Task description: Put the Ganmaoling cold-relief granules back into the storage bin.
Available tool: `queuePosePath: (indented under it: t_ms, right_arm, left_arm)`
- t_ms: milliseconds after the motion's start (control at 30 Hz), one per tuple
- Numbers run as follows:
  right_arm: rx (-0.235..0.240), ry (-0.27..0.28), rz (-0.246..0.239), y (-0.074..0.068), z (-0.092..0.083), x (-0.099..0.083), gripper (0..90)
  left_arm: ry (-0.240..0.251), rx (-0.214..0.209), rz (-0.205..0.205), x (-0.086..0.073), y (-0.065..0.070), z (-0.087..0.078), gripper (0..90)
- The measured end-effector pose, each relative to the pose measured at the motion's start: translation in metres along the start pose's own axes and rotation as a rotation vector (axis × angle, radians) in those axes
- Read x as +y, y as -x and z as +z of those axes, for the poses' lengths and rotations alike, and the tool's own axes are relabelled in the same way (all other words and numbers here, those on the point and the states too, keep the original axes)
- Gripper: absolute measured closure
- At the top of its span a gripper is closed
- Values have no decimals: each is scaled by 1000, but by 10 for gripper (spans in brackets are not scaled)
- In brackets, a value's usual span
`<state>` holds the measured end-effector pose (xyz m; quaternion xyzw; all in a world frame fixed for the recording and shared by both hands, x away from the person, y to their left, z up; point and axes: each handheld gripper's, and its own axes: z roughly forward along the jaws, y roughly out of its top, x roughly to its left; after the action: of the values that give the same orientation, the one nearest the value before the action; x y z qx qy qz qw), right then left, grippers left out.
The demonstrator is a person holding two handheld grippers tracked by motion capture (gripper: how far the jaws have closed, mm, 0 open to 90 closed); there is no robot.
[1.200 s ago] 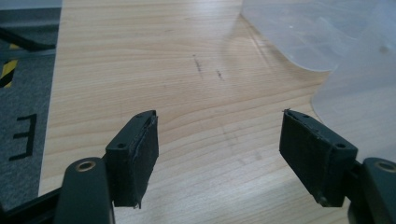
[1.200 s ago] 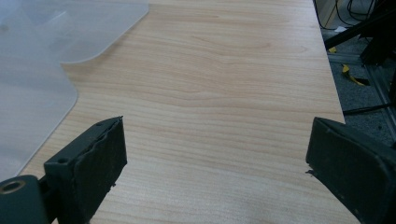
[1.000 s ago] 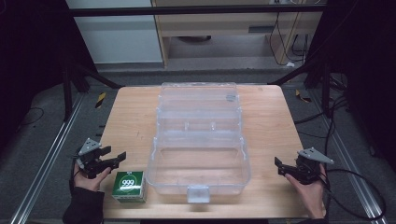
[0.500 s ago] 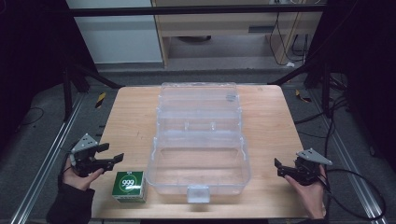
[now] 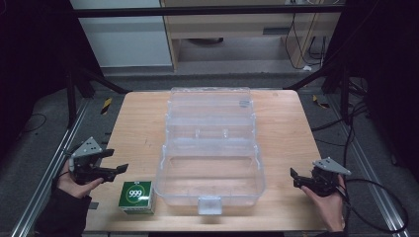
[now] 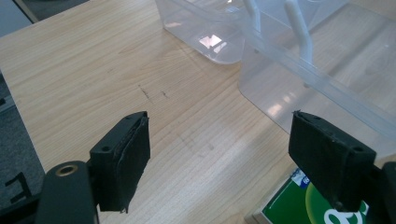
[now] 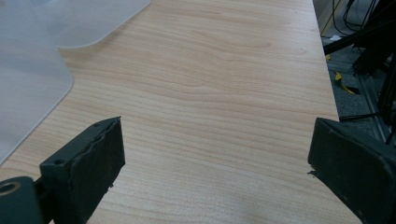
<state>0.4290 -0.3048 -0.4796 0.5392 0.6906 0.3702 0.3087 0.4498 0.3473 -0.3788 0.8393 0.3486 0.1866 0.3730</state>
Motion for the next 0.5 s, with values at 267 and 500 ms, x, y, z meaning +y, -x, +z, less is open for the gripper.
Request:
queuePosePath:
  t_ms: [267, 500]
  right_arm:
    - [4, -4, -5, 0, 0, -1, 38]
    - [2, -3, -18, 0, 1, -1, 37]
  left_arm:
    - [-70, -67, 107, 11, 4, -6, 193]
    - [-102, -121, 172, 16, 7, -7, 185]
